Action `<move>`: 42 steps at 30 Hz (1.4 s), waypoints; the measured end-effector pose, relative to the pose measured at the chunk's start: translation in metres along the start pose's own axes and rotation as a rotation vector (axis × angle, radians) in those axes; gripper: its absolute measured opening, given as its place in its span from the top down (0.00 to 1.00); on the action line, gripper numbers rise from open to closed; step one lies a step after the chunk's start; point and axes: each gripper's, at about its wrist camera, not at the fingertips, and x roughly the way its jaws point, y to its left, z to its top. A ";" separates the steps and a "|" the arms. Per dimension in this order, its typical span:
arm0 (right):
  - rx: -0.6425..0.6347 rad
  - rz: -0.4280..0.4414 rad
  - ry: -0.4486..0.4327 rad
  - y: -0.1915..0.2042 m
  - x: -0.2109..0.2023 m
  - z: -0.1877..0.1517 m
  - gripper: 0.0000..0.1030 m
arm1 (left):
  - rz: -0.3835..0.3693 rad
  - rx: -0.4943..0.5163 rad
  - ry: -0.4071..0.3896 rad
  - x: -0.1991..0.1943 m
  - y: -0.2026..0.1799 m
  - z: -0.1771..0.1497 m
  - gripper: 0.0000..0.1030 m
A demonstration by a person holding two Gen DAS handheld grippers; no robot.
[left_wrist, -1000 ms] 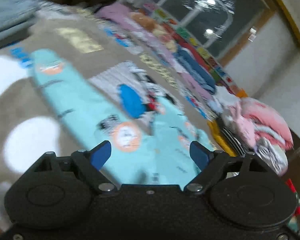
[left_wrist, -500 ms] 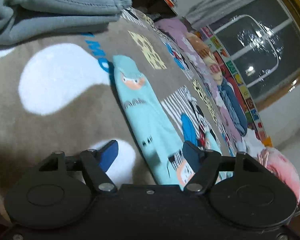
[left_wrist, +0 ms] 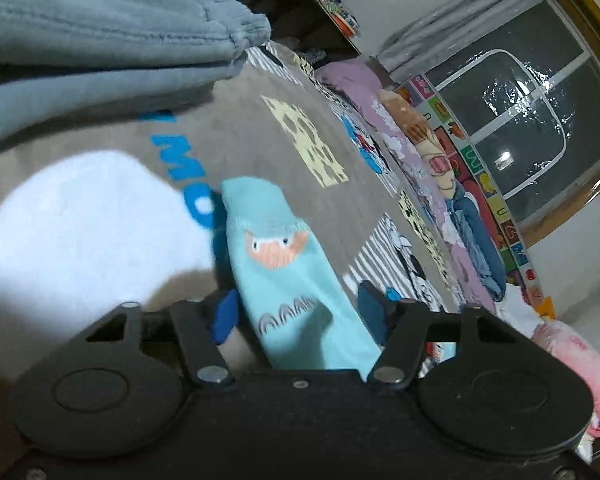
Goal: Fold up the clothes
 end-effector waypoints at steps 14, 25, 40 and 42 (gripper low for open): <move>-0.047 0.023 0.023 0.004 0.007 0.000 0.05 | -0.118 0.512 -0.127 -0.027 -0.117 -0.057 0.93; -0.065 0.032 0.031 0.003 0.005 0.001 0.09 | -0.191 1.076 -0.017 -0.012 -0.193 -0.192 0.94; 0.008 0.190 0.000 0.063 -0.013 0.015 0.25 | -0.358 1.233 0.215 -0.035 -0.174 -0.208 0.38; 0.041 0.208 0.060 0.078 0.002 0.011 0.25 | -0.351 1.182 0.190 -0.041 -0.167 -0.189 0.34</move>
